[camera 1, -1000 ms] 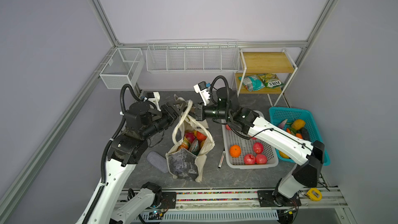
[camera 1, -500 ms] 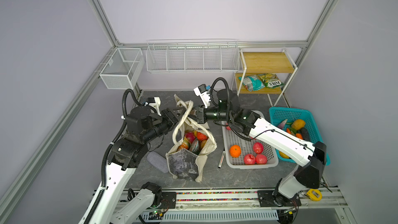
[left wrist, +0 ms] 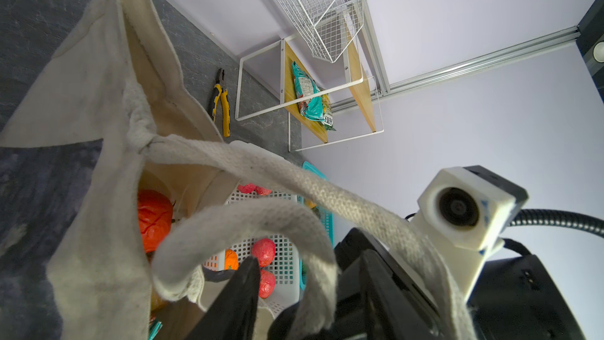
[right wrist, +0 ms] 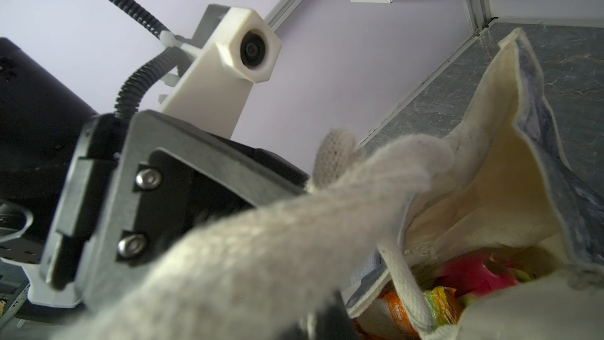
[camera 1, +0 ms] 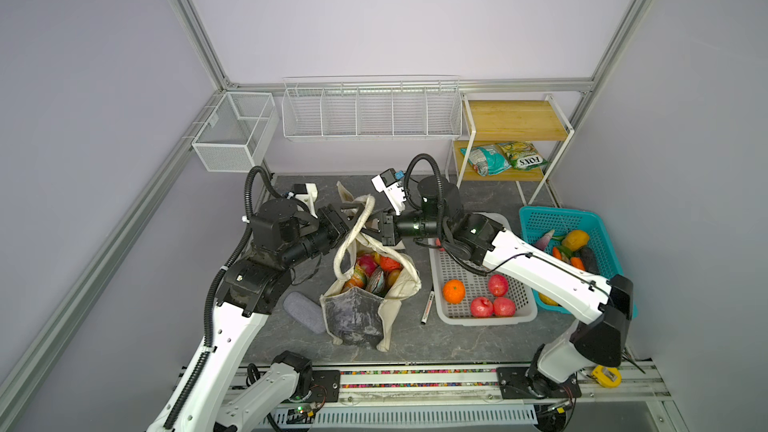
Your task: Place the food into the grocery bag and tie it
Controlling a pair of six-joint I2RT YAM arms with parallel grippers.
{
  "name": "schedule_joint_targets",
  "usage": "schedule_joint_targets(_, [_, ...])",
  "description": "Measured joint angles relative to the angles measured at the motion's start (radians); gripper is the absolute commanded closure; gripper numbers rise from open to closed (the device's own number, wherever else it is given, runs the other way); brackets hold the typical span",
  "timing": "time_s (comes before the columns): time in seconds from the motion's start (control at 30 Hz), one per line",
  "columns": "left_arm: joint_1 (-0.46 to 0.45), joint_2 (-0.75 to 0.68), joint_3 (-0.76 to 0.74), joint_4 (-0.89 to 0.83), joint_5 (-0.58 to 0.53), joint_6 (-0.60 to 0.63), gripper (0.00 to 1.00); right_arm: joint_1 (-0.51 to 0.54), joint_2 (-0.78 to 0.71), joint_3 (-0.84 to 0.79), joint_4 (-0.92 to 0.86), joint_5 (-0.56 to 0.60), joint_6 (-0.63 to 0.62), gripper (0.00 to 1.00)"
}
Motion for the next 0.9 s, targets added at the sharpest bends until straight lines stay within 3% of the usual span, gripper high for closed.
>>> schedule_joint_targets(0.47, [-0.015,0.012,-0.015,0.021,0.014,0.003,0.58,0.008,-0.035,-0.042,0.0,-0.011,-0.011,0.93])
schedule_joint_targets(0.67, [-0.035,0.027,-0.015,0.023,0.023,0.007,0.66,0.013,-0.036,-0.042,0.0,-0.018,-0.014,0.93])
schedule_joint_targets(0.9, [-0.039,0.032,-0.008,0.021,0.019,0.027,0.81,0.013,-0.04,-0.042,-0.005,-0.018,-0.018,0.93])
